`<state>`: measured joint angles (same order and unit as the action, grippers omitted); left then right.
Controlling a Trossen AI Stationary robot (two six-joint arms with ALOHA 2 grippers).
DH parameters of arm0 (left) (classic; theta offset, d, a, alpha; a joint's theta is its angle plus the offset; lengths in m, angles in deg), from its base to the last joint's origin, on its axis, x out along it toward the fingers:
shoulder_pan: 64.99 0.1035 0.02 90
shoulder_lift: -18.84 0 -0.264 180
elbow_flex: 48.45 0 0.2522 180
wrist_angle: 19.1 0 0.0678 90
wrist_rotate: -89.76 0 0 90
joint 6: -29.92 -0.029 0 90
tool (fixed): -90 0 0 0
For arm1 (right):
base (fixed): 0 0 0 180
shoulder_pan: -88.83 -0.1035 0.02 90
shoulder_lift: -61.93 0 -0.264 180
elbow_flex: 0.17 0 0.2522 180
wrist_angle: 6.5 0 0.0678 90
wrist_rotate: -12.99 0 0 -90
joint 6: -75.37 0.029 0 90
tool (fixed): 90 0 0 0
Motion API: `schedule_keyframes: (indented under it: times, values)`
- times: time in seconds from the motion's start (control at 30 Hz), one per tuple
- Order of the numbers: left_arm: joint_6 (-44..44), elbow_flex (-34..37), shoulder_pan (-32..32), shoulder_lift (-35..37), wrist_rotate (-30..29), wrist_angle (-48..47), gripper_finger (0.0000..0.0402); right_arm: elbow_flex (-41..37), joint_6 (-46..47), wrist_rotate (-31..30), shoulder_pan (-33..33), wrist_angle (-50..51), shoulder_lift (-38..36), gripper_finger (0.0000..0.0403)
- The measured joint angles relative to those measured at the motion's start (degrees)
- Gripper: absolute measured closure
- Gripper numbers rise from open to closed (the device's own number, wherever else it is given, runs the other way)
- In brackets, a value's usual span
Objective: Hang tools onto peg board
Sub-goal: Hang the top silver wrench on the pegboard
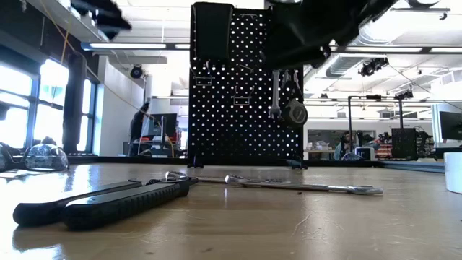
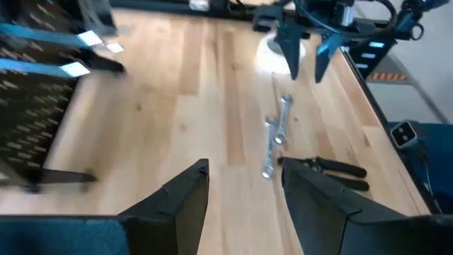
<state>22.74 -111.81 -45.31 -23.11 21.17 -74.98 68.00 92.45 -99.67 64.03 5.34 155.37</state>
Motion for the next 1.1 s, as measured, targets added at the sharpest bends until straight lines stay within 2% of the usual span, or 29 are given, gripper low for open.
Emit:
schedule_keyframes:
  times: [0.2,0.33,0.5,0.57,0.77,1.1]
  values:
    - [8.42,16.64,-6.96,0.89,0.09,17.29,0.0230,-0.01,3.26,1.68,0.02,-0.61,5.08,0.0231]
    - [12.19,26.80,-13.24,-0.70,-0.92,33.68,0.0230,-0.02,4.08,1.89,-0.49,-3.27,7.90,0.0231]
    - [13.81,35.67,-21.24,-6.44,-10.87,53.33,0.0231,-0.02,4.80,1.45,-0.94,-7.32,10.44,0.0231]
    - [13.06,36.71,-23.64,-10.17,-13.34,56.81,0.0231,-0.02,5.78,1.45,-0.90,-7.10,11.14,0.0231]
    - [13.79,36.69,-28.99,-22.65,-13.64,67.11,0.0231,-0.04,6.43,0.39,-0.87,-7.19,11.38,0.0231]
    - [11.75,34.89,-30.69,-46.38,-20.06,89.80,0.0231,-0.04,6.71,-1.26,-1.04,-8.25,11.35,0.0231]
